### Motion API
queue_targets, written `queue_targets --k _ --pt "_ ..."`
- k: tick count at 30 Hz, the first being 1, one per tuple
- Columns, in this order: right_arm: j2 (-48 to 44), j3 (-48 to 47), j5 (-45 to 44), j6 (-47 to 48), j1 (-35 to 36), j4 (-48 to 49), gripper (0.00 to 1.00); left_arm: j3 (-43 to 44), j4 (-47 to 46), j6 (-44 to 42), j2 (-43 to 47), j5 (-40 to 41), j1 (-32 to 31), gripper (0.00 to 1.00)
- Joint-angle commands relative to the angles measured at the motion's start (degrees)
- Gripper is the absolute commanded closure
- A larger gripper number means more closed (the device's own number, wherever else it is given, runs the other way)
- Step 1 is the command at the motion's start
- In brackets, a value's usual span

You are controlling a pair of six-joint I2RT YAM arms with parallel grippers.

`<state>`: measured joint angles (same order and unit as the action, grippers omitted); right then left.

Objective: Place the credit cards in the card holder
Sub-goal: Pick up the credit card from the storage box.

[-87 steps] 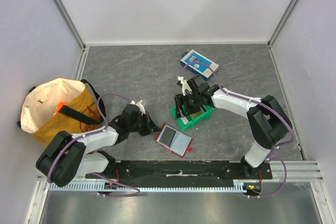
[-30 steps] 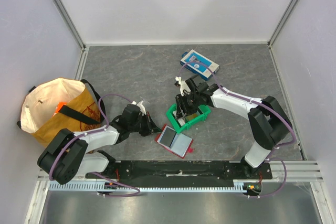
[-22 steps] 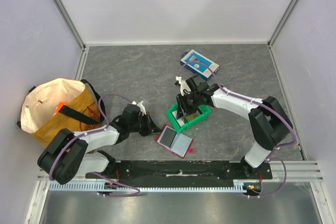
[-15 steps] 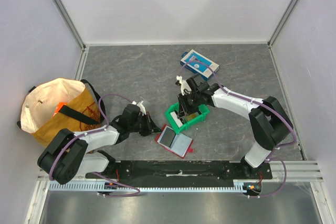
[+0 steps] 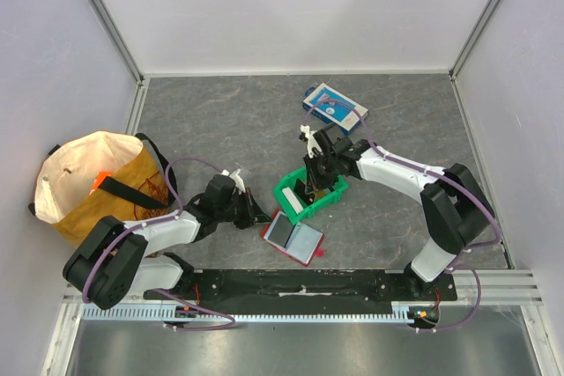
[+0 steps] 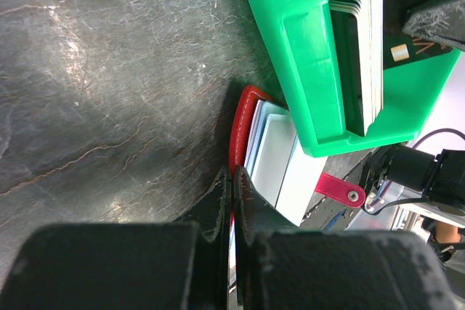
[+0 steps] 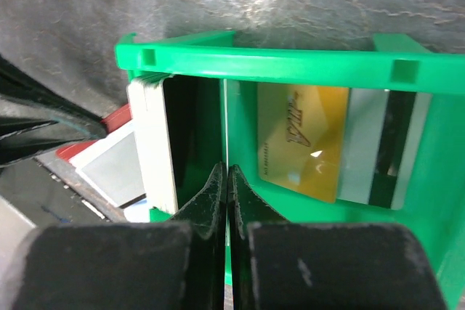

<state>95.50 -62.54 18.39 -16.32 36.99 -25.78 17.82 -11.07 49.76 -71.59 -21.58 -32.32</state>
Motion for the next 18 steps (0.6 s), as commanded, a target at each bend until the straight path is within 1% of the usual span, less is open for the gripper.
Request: queue_targets --k 1,6,9,10,12,13,14,16,18 --pt "-1.46 -2.32 -9.32 0.23 1.67 0.11 1.0 0.46 -1.94 -1.94 0.31 -1.71 0.15 0.98" --pt "-0.94 -1.88 -19.59 0.32 5.8 1.87 1.0 0.28 -1.94 -1.86 0.66 -1.88 0.06 0.98" --pt "-0.85 -0.57 -23.48 0.5 8.09 3.36 0.99 0.19 -1.68 -1.94 0.66 -1.97 0.15 0.98" --pt "-0.85 -0.21 -24.1 0.5 8.44 3.72 0.98 0.19 -1.59 -2.03 0.84 -1.97 0.23 0.98" --pt "-0.67 0.4 -24.63 0.58 8.8 4.16 0.94 0.11 -1.41 -2.12 0.93 -1.97 0.23 0.98" --pt "-0.5 0.67 -24.37 0.76 8.8 4.33 0.89 0.11 -1.41 -2.21 0.93 -2.06 0.15 0.98" --pt "-0.32 0.67 -24.54 0.67 8.8 4.33 0.87 0.11 -1.41 -2.21 0.93 -2.06 0.15 0.98" --pt "0.21 0.49 -23.67 1.02 8.89 4.42 0.85 -0.07 -1.32 -2.3 0.93 -2.23 0.23 0.98" --pt "1.0 0.14 -23.05 1.29 8.89 4.42 0.85 -0.16 -1.32 -2.3 1.02 -2.41 0.15 0.98"
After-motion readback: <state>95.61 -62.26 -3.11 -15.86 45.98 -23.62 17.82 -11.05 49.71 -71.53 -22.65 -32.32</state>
